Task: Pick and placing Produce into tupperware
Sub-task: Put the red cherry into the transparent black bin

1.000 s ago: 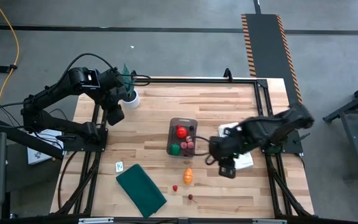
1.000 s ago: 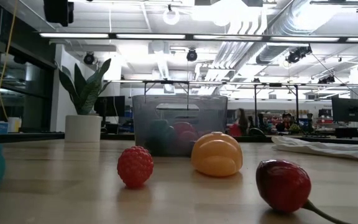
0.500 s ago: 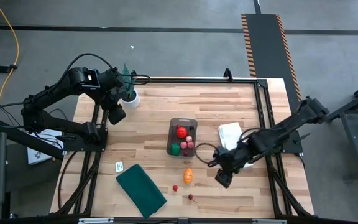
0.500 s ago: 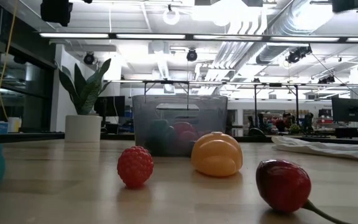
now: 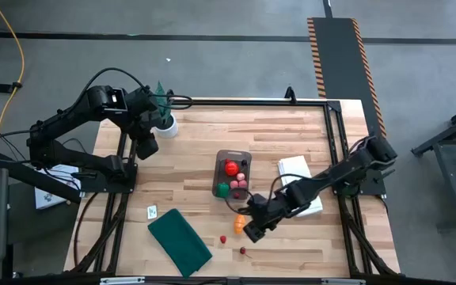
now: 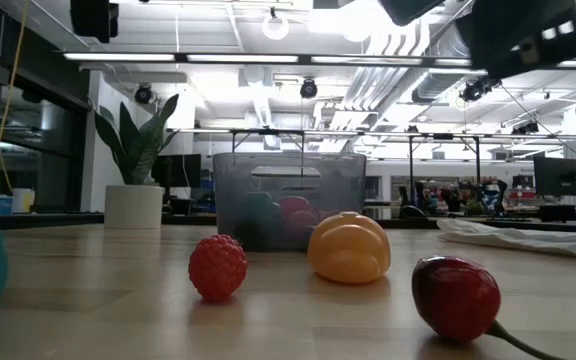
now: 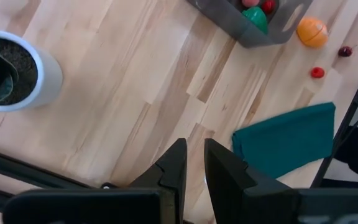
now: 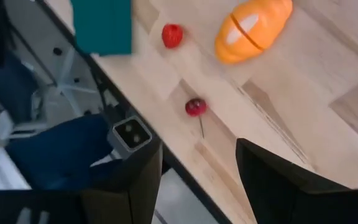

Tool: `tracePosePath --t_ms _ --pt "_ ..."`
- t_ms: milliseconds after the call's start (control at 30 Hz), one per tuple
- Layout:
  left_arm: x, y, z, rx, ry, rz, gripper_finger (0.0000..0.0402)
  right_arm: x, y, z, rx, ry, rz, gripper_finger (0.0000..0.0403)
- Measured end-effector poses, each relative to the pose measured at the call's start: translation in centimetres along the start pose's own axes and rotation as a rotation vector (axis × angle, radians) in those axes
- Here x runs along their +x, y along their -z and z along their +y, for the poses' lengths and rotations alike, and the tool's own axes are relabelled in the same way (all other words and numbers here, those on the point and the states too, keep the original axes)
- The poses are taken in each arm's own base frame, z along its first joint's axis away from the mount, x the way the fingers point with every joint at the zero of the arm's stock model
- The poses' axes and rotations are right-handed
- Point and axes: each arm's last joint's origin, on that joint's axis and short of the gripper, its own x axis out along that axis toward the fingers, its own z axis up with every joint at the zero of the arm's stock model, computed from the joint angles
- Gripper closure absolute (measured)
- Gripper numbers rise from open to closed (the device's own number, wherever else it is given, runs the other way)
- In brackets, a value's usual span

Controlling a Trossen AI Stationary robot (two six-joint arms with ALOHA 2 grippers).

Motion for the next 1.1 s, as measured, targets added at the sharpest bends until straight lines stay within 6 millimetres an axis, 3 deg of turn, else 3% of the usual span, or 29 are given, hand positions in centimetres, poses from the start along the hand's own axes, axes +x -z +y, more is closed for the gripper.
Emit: tracePosePath --t_ms 367,600,1100 --pt "0.0 0.0 0.0 0.123 0.0 0.0 0.0356 1.9 -1.7 4.1 -0.051 0.251 0.016 0.0208" --pt "0.0 0.0 0.0 0.165 0.0 0.0 0.0356 4.0 -1.9 5.9 -0.027 0.295 0.025 0.0208" --pt "0.0 0.0 0.0 0.219 0.0 0.0 0.0356 7.5 -1.5 6.0 0.103 0.406 0.033 0.0208"
